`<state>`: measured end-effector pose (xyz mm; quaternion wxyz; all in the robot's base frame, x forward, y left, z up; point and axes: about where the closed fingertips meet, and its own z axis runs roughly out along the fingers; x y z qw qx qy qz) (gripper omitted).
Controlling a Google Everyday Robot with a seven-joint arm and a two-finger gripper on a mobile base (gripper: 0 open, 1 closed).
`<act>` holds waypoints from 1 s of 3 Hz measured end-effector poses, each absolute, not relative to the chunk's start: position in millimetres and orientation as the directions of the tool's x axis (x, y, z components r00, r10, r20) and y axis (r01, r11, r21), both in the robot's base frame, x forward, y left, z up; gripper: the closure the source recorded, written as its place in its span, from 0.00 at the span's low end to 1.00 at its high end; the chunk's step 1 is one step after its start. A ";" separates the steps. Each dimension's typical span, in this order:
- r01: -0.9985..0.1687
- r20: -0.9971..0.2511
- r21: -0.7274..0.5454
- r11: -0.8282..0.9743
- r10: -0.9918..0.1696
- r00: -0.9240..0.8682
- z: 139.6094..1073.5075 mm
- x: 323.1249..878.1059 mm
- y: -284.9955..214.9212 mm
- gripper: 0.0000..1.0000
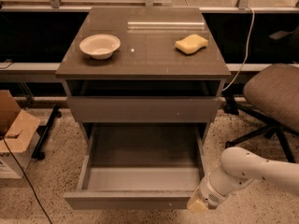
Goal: Close middle drawer
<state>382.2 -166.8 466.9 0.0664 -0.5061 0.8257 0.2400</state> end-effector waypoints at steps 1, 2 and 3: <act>-0.855 -0.385 0.377 0.357 -0.779 -0.495 421.0 396.8 -150.4 1.00; -0.858 -0.381 0.368 0.358 -0.784 -0.490 419.5 398.2 -148.9 1.00; -0.881 -0.356 0.303 0.364 -0.814 -0.459 412.6 409.1 -141.6 1.00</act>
Offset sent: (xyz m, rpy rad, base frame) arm 0.0266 0.0222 -0.0685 0.0810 0.0392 -0.0098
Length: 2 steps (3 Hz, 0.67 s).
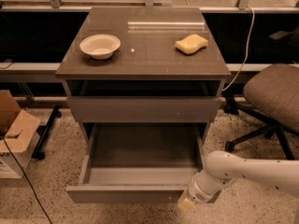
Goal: Close middle drawer
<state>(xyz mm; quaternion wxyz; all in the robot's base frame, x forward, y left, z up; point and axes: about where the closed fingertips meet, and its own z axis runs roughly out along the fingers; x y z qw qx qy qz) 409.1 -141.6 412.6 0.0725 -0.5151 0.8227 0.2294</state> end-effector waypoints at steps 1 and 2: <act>-0.890 -0.353 0.277 0.362 -0.823 -0.445 407.4 418.0 -140.7 1.00; -0.907 -0.360 0.212 0.363 -0.834 -0.418 399.3 452.7 -141.0 1.00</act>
Offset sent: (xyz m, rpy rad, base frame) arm 0.0989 -0.0024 -0.0220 -0.0779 -0.1864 0.0144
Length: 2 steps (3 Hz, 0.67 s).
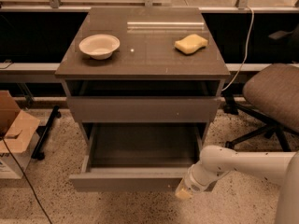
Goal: Close middle drawer
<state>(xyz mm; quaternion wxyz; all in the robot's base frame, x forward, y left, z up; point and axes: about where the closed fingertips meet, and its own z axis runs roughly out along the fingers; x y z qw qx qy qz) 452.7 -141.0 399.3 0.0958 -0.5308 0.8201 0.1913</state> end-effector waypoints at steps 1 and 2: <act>-0.907 -0.360 0.212 0.363 -0.834 -0.418 399.3 452.2 -140.9 1.00; -0.939 -0.360 0.145 0.311 -0.867 -0.343 401.6 503.8 -126.9 1.00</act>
Offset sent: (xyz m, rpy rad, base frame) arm 0.1016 0.0248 0.0074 -0.0649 -0.1310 0.1156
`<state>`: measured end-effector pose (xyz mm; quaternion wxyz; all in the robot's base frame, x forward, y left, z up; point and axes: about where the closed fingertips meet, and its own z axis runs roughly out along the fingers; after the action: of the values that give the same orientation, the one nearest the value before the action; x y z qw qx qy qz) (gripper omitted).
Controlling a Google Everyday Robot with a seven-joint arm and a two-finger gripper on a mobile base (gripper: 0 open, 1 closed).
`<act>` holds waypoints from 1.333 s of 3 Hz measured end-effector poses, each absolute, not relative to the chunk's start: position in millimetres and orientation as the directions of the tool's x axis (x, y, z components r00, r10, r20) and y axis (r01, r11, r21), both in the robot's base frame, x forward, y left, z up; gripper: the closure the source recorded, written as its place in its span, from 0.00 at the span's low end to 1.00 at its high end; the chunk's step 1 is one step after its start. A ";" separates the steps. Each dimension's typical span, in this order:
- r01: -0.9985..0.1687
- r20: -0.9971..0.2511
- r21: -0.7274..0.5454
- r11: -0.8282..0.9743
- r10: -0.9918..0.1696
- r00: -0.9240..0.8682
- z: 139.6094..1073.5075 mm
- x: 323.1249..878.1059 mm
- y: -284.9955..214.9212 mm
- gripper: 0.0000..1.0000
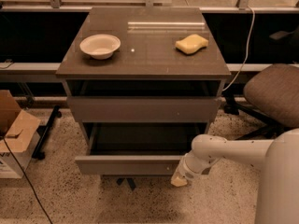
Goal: Close middle drawer
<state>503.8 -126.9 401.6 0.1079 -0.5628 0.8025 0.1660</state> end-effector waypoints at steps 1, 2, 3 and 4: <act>-0.939 -0.360 0.145 0.311 -0.867 -0.343 401.6 503.8 -126.9 1.00; -0.929 -0.368 0.111 0.353 -0.854 -0.368 397.2 519.4 -134.1 1.00; -0.917 -0.392 0.070 0.393 -0.834 -0.388 394.6 543.8 -150.8 1.00; -0.911 -0.409 0.057 0.410 -0.822 -0.396 393.9 554.6 -158.3 1.00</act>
Offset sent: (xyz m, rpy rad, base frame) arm 0.0456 -0.0220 -0.0081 -0.0143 -0.1026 -0.1221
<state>554.6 -158.3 393.9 0.1608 -0.5257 0.8239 0.1374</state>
